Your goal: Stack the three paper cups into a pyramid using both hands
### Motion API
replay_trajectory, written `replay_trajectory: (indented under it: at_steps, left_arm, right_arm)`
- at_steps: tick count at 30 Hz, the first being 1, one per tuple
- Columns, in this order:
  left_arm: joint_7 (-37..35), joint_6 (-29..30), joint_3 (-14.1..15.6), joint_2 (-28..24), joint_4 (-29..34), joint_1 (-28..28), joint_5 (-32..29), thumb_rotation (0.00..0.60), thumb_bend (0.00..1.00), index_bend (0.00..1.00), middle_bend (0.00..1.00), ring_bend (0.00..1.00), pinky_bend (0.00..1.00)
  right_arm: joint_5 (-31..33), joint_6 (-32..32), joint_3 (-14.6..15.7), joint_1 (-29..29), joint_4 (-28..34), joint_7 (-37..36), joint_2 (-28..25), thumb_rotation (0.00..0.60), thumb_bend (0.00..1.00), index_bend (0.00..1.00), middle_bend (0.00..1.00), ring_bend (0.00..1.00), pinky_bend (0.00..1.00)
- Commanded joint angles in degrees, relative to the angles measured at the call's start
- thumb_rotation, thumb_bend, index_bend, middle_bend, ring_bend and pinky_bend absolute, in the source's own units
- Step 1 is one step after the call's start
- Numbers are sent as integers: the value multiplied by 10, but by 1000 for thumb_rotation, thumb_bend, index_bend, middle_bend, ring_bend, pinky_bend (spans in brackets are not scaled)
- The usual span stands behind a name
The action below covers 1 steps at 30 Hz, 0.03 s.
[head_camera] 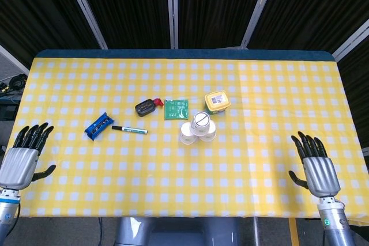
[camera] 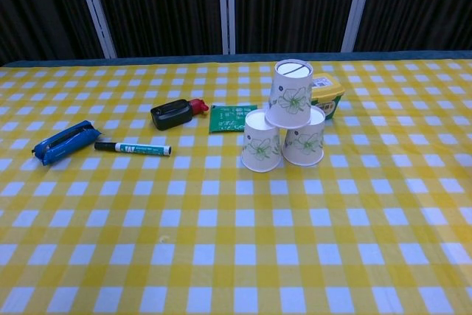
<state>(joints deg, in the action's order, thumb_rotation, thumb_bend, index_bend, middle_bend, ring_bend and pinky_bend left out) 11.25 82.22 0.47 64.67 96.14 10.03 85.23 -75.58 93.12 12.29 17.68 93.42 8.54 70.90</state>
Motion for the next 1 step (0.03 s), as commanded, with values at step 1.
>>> replay_trajectory:
  at_steps: [1]
  left_arm:
    - [6, 10, 4, 7, -5, -6, 12, 600, 199, 0, 0, 0, 0]
  right_arm:
    - [-19, 3, -1, -14, -4, -13, -11, 600, 146, 0, 0, 0, 0]
